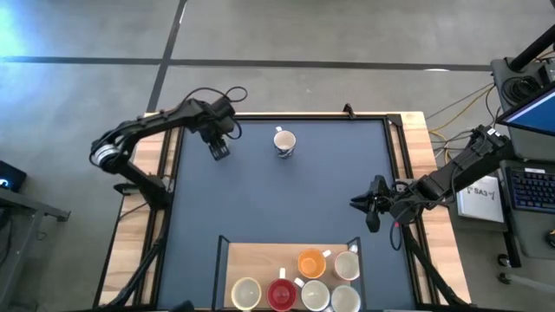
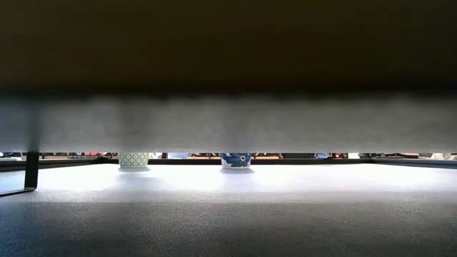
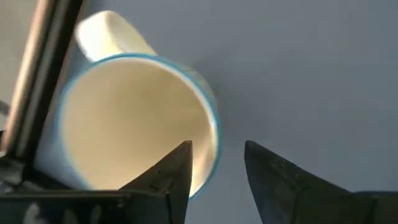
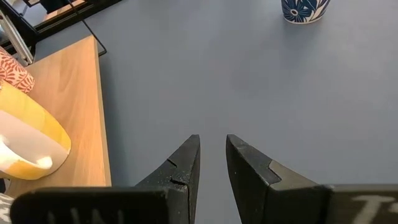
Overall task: Place coffee mugs
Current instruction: Put the green patterned mug on the shelf
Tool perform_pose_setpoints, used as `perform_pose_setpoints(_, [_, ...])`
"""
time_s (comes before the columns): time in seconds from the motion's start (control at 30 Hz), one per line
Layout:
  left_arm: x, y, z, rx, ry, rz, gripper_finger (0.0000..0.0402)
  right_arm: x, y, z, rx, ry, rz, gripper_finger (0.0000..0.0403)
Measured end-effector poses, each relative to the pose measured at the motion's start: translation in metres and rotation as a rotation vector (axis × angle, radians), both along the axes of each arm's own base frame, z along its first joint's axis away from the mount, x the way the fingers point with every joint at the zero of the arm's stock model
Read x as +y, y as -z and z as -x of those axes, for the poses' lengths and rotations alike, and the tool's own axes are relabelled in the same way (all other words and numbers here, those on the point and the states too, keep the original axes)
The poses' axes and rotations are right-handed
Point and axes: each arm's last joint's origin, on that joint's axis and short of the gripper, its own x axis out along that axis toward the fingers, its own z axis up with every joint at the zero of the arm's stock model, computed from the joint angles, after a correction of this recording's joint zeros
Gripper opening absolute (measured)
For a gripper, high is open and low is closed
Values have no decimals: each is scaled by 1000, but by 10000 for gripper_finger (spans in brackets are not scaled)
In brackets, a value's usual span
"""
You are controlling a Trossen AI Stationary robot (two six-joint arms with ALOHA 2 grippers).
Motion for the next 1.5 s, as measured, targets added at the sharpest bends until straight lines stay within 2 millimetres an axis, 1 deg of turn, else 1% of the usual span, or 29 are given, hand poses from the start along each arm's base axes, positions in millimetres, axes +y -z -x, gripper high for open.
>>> perform_pose_setpoints(0.17, [6, 11, -2, 30, 26, 34, 112, 0, 0, 0, 0, 0, 0, 68])
perform_pose_setpoints(0.27, [8, 13, -1, 38, 19, 41, 96, 0, 0, 0, 0, 0, 0, 68])
perform_pose_setpoints(0.37, [9, 13, 0, 39, 14, 42, 64, 0, 0, 0, 0, 0, 0, 68])
perform_pose_setpoints(0.47, [10, 13, 0, 35, 12, 42, 18, 0, 0, 0, 0, 0, 0, 68])
perform_pose_setpoints(0.5, [10, 13, 1, 39, 3, 39, 11, 0, 0, 0, 0, 0, 0, 68])
perform_pose_setpoints(0.73, [8, 10, 4, 39, -14, 54, 6, 0, 0, 0, 0, 0, 0, 68])
perform_pose_setpoints(0.93, [-1, -11, 9, -51, -49, 48, 6, 0, 0, 0, 0, 0, 0, 68])
perform_pose_setpoints(1.07, [-16, -26, 10, -114, -68, 47, 6, 0, 0, 0, 0, 0, 0, 68])
perform_pose_setpoints(1.13, [-28, -31, 10, -117, -65, 53, 6, 0, 0, 0, 0, 0, 0, 68])
perform_pose_setpoints(1.3, [-71, -45, -3, -186, 14, 78, 5, 0, 0, 0, 0, 0, 0, 68])
perform_pose_setpoints(1.5, [-124, -55, -19, -225, 98, 97, 7, 0, 0, 0, 0, 0, 0, 68])
